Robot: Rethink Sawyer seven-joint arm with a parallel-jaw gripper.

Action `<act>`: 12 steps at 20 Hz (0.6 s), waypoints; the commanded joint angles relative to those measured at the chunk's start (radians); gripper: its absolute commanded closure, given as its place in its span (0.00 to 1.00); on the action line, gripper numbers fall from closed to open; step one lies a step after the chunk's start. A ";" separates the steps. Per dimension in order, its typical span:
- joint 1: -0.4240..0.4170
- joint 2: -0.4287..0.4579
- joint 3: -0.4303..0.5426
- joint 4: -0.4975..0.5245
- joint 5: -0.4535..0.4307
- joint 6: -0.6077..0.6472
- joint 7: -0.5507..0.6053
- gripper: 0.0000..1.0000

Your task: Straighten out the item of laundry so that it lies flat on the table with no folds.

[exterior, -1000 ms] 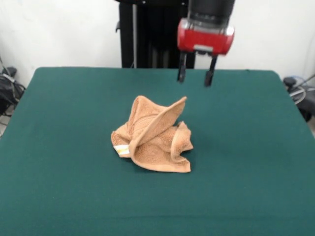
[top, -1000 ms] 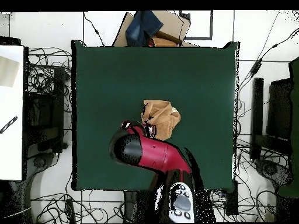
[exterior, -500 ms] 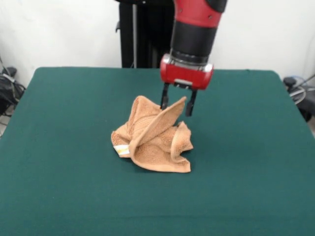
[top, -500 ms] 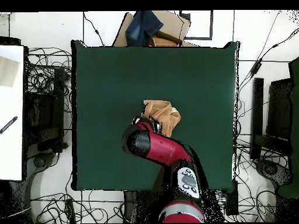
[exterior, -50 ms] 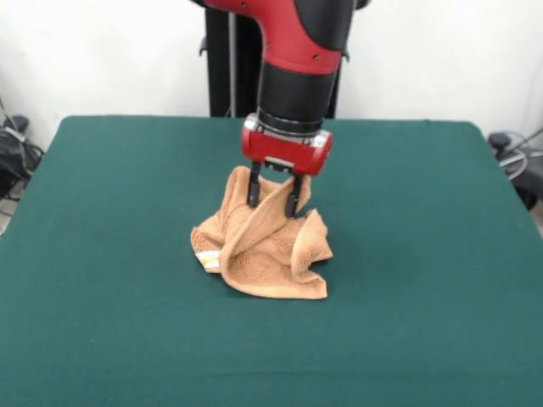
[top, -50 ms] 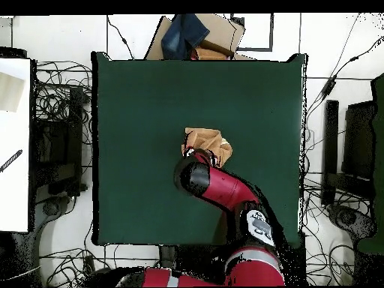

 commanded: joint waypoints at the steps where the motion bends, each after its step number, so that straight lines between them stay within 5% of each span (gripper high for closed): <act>1: -0.034 0.028 0.141 -0.043 0.004 0.004 0.179 1.00; 12: -0.024 0.021 0.144 -0.046 -0.010 0.028 0.155 1.00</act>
